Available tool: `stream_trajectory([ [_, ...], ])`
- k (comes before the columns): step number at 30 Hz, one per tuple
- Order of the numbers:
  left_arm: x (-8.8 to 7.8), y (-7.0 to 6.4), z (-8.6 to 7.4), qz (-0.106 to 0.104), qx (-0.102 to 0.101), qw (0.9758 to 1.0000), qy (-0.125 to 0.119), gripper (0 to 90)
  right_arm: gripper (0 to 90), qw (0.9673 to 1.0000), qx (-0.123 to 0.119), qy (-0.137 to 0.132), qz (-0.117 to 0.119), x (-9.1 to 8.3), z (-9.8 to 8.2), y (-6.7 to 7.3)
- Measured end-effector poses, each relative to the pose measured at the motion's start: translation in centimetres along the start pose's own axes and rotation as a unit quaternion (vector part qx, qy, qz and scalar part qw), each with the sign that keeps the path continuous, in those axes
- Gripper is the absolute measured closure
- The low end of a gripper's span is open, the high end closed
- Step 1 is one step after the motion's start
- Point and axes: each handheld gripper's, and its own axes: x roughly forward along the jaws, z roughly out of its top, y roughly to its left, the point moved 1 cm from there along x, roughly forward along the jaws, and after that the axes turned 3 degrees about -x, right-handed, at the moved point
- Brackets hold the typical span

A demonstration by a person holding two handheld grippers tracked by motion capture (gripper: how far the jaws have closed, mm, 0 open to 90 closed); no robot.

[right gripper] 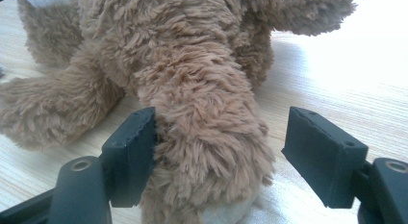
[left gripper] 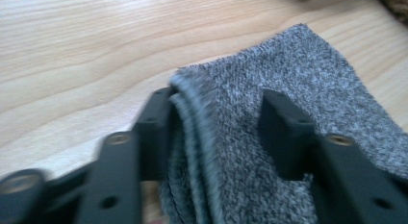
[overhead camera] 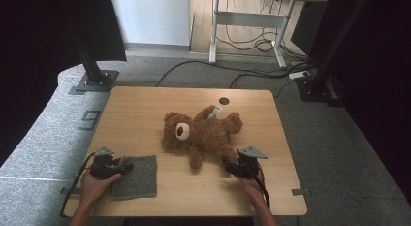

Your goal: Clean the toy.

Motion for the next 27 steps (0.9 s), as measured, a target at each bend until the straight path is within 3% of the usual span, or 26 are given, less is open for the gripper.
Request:
stream_trajectory([
  [4,0.0,-0.1,0.0,-0.01,-0.003,0.9999,0.008,70.7,27.7,0.9999,0.002,-0.009,-0.005,-0.3,0.3,-0.1],
  [8,0.0,-0.1,0.1,-0.022,-0.013,0.9996,0.014,77.2,27.7,0.9996,-0.011,-0.023,-0.01,-0.9,1.2,-0.2],
  [10,-0.2,0.0,0.2,-0.042,-0.022,0.9988,0.01,78.8,27.7,0.9995,-0.009,-0.031,-0.002,-1.0,1.8,-0.2],
  [13,-0.6,0.1,0.3,-0.086,-0.037,0.9956,-0.004,79.6,27.3,0.9993,-0.01,-0.035,0.008,-0.7,2.7,0.0],
  [16,-0.9,0.0,0.5,-0.111,-0.045,0.9926,-0.021,80.1,26.7,0.9992,-0.01,-0.034,0.016,0.0,3.8,0.2],
  [23,-1.2,0.0,0.7,-0.127,-0.05,0.99,-0.035,80.7,26.2,0.9984,-0.024,-0.042,0.03,1.5,7.6,0.9],
  [27,-1.3,-0.1,0.8,-0.136,-0.049,0.9888,-0.039,80.8,24.6,0.9982,-0.032,-0.031,0.041,3.3,9.9,1.3],
])
